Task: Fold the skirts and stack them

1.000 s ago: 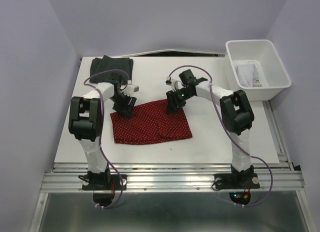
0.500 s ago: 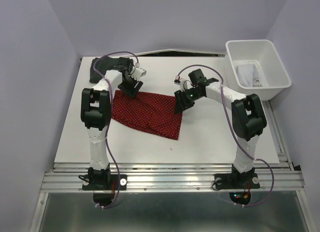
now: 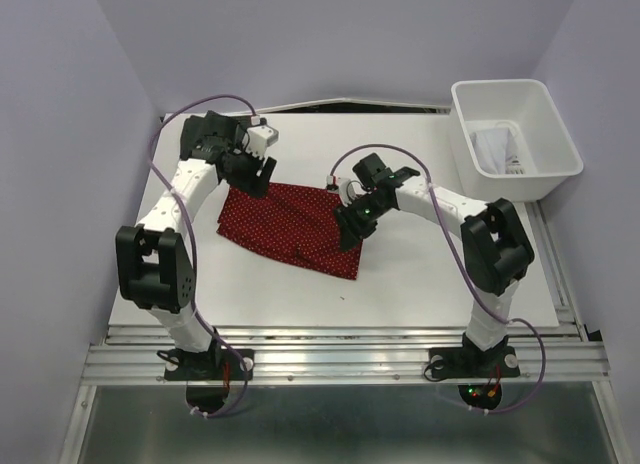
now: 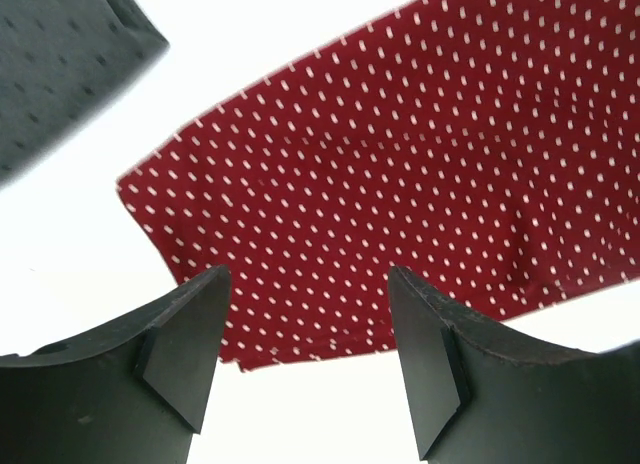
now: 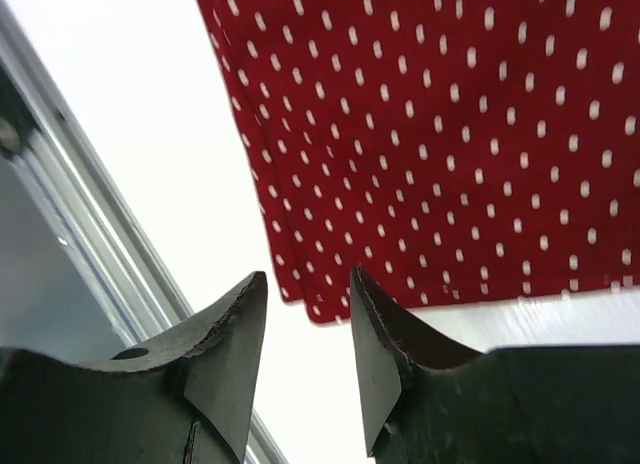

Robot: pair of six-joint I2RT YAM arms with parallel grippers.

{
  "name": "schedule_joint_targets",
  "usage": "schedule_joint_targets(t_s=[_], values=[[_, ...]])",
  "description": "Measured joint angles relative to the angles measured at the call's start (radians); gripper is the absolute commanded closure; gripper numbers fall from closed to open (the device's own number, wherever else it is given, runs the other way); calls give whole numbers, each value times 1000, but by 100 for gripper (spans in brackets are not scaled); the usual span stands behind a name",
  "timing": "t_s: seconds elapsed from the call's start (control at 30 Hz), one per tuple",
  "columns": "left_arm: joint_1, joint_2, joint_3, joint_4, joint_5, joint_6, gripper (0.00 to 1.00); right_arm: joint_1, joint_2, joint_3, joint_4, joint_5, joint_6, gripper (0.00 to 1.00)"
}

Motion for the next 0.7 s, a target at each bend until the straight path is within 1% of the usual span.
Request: schedule_joint_targets(t_s=[0.1,0.2,0.33,0.47,0.57,0.7], values=[[12,-1,-97,35,13,-16,25,12,-37,-39,-51,60,-64,51],[29,55,-160,38,13,-25,25,34,-91,-55,-105,103,-116,49],[45,127,-173,42,14,-33,24,79,-117,-55,-121,133,-152,49],[53,134,-173,56,13,-39,21,127,-116,-55,-132,159,-171,48],[56,134,-172,61,13,-42,20,153,-111,-55,-131,182,-177,46],[57,134,-172,65,13,-44,20,173,-90,-56,-127,222,-186,47]])
